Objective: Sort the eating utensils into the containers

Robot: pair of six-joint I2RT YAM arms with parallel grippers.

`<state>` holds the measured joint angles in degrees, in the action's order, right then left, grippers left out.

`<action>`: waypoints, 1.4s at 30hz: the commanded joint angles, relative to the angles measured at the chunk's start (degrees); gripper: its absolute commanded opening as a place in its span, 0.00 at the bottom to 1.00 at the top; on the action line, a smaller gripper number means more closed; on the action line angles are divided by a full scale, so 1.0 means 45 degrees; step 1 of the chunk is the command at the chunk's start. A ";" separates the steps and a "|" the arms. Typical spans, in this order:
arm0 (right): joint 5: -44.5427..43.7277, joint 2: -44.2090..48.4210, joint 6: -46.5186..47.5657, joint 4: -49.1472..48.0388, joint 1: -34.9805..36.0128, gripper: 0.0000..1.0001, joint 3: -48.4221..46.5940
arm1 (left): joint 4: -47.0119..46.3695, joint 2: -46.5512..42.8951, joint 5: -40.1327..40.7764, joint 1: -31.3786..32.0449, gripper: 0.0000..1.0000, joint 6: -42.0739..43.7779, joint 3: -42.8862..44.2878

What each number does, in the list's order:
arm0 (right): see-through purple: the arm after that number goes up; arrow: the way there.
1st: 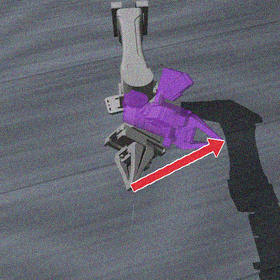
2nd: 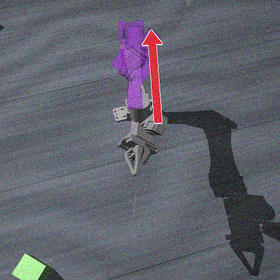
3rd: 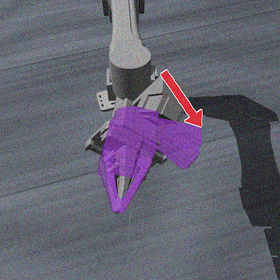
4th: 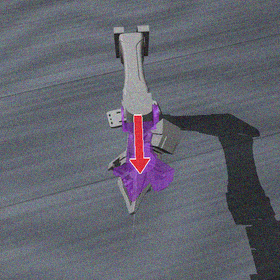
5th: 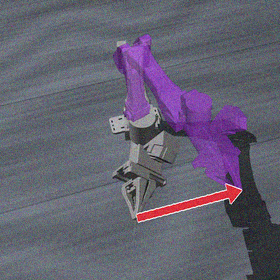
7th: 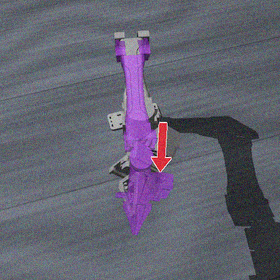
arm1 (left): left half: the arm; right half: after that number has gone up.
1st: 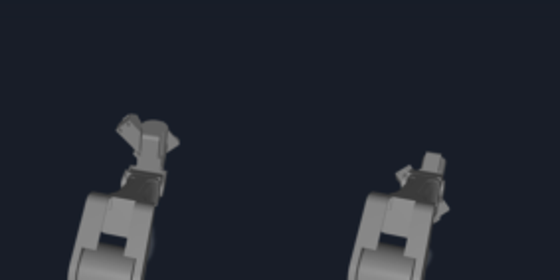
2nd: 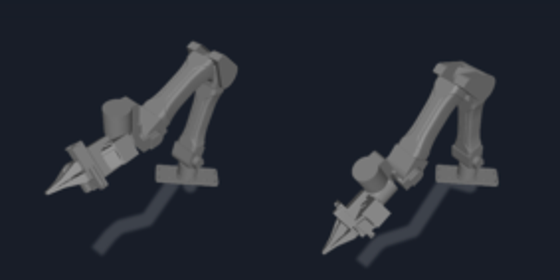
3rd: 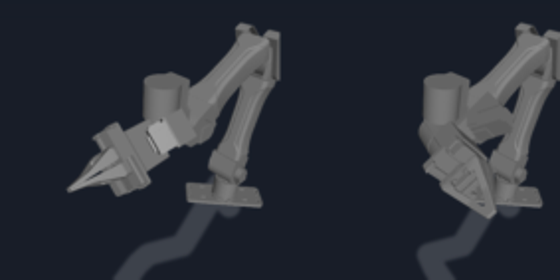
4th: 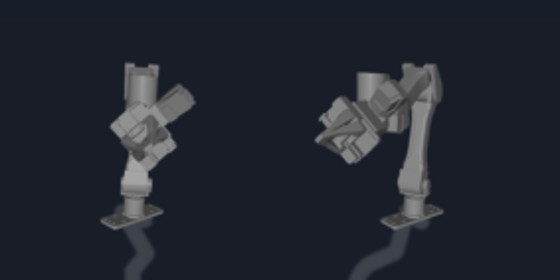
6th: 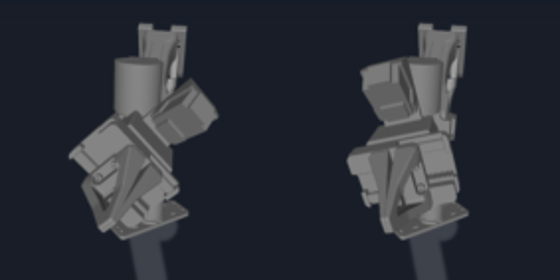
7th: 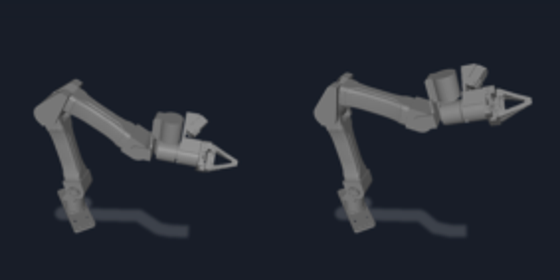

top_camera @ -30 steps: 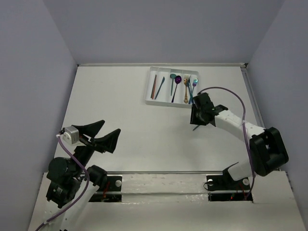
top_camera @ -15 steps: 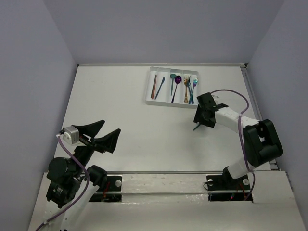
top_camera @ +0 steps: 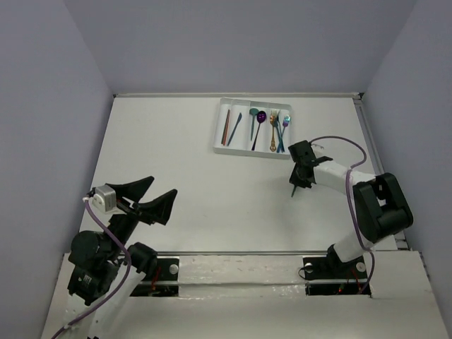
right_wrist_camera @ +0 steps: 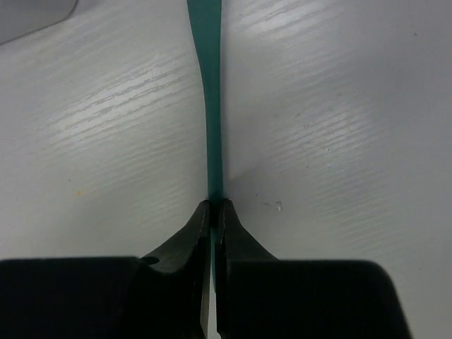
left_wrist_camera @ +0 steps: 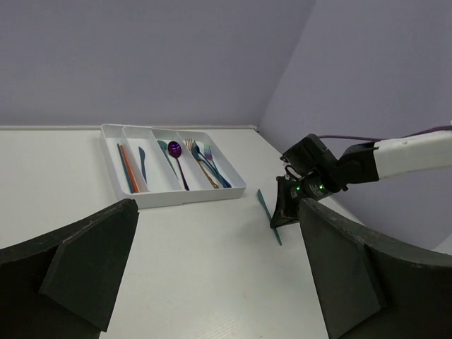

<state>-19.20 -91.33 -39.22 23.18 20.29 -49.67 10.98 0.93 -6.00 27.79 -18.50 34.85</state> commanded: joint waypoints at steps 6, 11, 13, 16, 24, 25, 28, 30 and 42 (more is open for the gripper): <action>-0.1981 0.2478 -0.0328 0.1154 0.0041 0.00 -0.0150 | -0.0605 -0.0128 -0.0190 0.0152 0.99 0.0049 0.0087; -0.0327 0.3966 0.1332 -0.0225 0.0157 0.00 -0.0973 | -0.0605 -0.0050 -0.0229 0.0152 0.99 0.0049 0.0087; 0.0552 0.3600 0.1547 -0.0986 0.0448 0.00 -0.1421 | -0.0605 0.0008 -0.0210 0.0152 0.99 0.0049 0.0087; 0.1864 0.2215 0.2074 -0.1400 0.1096 0.00 -0.3215 | -0.0624 0.0242 -0.0210 0.0152 0.99 0.0049 0.0068; 0.2703 -0.3309 0.2758 -0.2728 0.2150 0.00 -0.7864 | -0.0585 0.1237 -0.0073 0.0152 0.99 0.0030 0.0087; 0.2743 -0.3743 0.2798 -0.2671 0.2150 0.00 -0.8816 | -0.0585 0.1316 -0.0054 0.0152 0.99 0.0049 0.0087; 0.3036 -0.5229 0.2681 -0.2670 0.2150 0.00 -1.0248 | -0.0546 0.1609 -0.0034 0.0035 0.99 0.0030 0.0107; 0.3076 -0.6144 0.2525 -0.2748 0.2150 0.00 -1.0757 | -0.0566 0.1746 -0.0034 -0.0100 0.99 0.0030 0.0107; 0.2197 -0.8903 0.2056 -0.2240 0.2150 0.09 -1.3786 | -0.0507 0.2118 0.0025 -0.0219 0.99 0.0030 0.0126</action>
<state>-6.96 -131.11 -29.04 13.89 30.35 -108.33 11.00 9.19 -5.74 27.18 -18.50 34.85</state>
